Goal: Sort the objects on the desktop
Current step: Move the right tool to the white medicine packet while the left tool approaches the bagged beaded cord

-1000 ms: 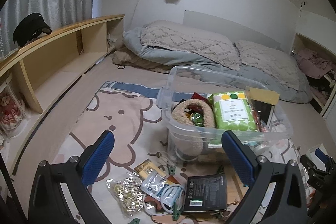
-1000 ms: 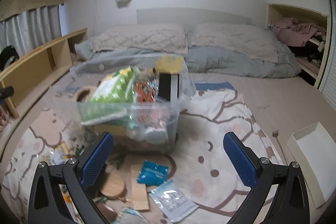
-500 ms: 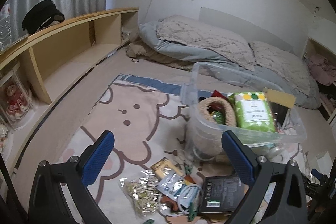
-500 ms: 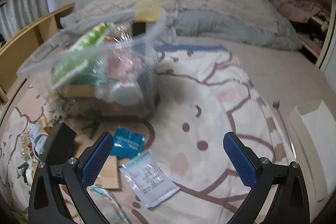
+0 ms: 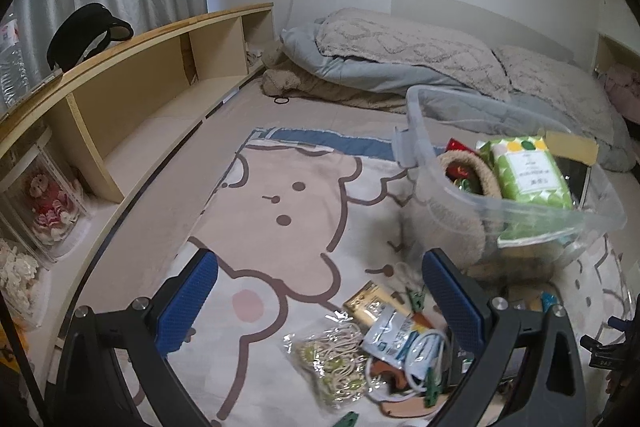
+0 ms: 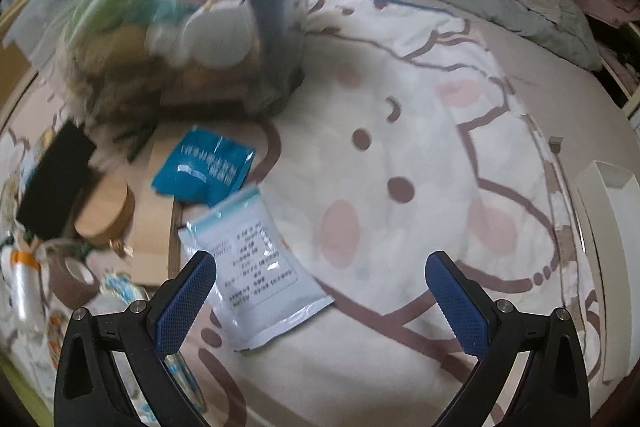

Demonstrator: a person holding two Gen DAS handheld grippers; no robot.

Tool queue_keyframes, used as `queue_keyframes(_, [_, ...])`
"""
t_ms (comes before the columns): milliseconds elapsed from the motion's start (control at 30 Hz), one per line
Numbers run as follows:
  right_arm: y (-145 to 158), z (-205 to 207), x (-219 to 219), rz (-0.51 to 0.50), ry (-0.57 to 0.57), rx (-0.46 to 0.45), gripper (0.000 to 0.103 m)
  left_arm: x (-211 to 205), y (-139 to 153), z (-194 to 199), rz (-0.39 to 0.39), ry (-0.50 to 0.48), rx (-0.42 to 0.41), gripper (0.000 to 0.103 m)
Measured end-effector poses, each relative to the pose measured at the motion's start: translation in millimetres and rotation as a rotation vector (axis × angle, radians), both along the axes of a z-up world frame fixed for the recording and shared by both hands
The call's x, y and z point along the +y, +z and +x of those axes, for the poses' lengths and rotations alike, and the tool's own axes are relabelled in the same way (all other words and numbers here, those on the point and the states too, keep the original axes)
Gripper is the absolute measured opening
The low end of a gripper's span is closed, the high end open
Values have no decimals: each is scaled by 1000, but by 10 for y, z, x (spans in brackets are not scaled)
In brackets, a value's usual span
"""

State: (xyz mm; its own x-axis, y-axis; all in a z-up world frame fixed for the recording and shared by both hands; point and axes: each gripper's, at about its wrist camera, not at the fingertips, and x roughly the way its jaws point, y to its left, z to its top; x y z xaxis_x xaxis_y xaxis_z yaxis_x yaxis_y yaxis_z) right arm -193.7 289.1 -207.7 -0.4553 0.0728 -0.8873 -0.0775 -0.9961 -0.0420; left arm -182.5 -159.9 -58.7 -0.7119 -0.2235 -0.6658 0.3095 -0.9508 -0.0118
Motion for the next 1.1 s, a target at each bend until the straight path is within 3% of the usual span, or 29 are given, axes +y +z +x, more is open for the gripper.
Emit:
queue_keyframes(267, [-195, -9, -220, 60, 134, -84, 103, -45, -114, 6, -3, -19, -37, 103])
queue_keyframes(567, [-363, -102, -267, 101, 150, -117, 103, -17, -302, 69, -23, -84, -79, 103])
queue_keyframes(767, [-387, -184, 3, 93, 18, -87, 103, 50, -437, 40, -18, -132, -109, 103])
queue_keyframes(900, [-490, -151, 307, -42, -86, -79, 103, 106, -566, 45, -32, -172, -134, 103])
queue_keyframes(967, [-513, -115, 358, -83, -88, -54, 103, 116, -653, 51, -37, -184, -152, 103])
queue_keyframes(1100, [-530, -73, 296, -49, -80, -20, 103, 95, -848, 44, -34, -195, -201, 103])
